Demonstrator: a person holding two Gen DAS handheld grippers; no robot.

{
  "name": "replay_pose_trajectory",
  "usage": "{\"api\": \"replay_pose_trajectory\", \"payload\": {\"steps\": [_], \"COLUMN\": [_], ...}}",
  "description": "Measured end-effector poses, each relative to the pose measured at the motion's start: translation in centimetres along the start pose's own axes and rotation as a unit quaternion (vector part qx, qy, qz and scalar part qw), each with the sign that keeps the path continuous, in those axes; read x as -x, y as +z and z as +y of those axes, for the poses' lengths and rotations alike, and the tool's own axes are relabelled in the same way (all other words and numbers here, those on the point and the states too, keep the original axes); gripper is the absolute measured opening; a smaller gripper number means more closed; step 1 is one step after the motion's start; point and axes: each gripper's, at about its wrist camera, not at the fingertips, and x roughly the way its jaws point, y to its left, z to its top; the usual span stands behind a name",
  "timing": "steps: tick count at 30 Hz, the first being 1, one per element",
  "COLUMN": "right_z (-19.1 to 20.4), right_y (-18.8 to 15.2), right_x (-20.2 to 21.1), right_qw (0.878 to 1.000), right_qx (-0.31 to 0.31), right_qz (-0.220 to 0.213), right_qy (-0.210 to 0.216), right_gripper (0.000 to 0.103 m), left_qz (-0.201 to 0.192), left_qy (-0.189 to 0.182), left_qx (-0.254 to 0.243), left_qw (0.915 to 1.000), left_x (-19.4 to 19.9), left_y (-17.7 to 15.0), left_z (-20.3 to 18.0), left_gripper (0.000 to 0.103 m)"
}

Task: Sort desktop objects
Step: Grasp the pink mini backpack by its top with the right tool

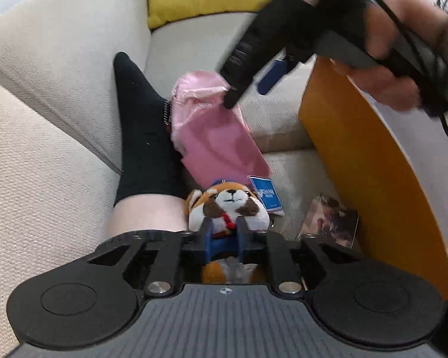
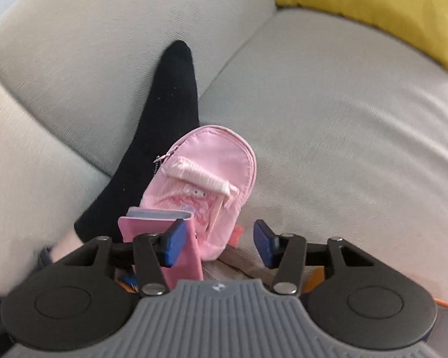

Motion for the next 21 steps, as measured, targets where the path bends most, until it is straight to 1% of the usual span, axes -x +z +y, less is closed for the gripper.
{"api": "replay_pose_trajectory", "payload": {"steps": [1,3,4,5,7,13,14,15,17,18,20,21], "right_z": [-0.1,-0.4,-0.7,-0.9,-1.2,-1.6,-1.8,-1.9,-1.4,-1.0,-0.4,-0.2], "right_y": [0.2,0.5,0.6,0.6,0.6,0.4,0.3,0.2,0.0,-0.2,-0.6,-0.8], "right_x": [-0.4,-1.1,-1.3,-1.6,-1.9,-2.7,-2.7,-3.1,-3.3,-3.2,-2.7,-2.2], "right_qw": [1.000,1.000,0.999,0.999,0.997,0.995,0.994,0.992,0.992,0.993,0.995,0.996], "right_qx": [-0.005,-0.024,-0.037,-0.049,-0.066,-0.091,-0.096,-0.105,-0.105,-0.095,-0.079,-0.075], "right_qz": [0.005,0.012,0.016,0.020,0.025,0.024,0.022,0.022,0.014,0.007,-0.002,-0.009], "right_qy": [-0.002,-0.001,0.005,0.009,0.018,0.044,0.056,0.074,0.072,0.069,0.061,0.055], "right_gripper": [0.053,0.053,0.053,0.053,0.053,0.053,0.054,0.059,0.059,0.054,0.045,0.032], "left_qz": [0.001,0.011,0.020,0.023,0.032,0.063,0.065,0.067,0.069,0.067,0.058,0.051], "left_qy": [0.004,0.002,-0.002,-0.003,0.008,0.015,0.017,0.019,0.021,0.022,0.024,0.025], "left_qx": [-0.007,-0.018,-0.026,-0.034,-0.050,-0.048,-0.050,-0.051,-0.048,-0.046,-0.036,-0.034], "left_qw": [1.0000,0.9998,0.9995,0.9992,0.9982,0.9968,0.9965,0.9963,0.9963,0.9965,0.9974,0.9978], "left_x": [-0.1,-0.3,-0.6,-0.9,-1.4,-2.8,-2.9,-3.1,-3.2,-3.3,-3.0,-2.7], "left_y": [0.0,0.2,0.3,0.3,0.4,1.3,1.3,1.3,1.4,1.5,1.3,1.1], "left_z": [-0.2,-0.6,-0.9,-1.2,-1.9,-2.0,-2.0,-2.1,-2.3,-2.2,-2.1,-2.0], "left_gripper": [0.025,0.036,0.047,0.051,0.052,0.053,0.053,0.053,0.053,0.054,0.049,0.047]}}
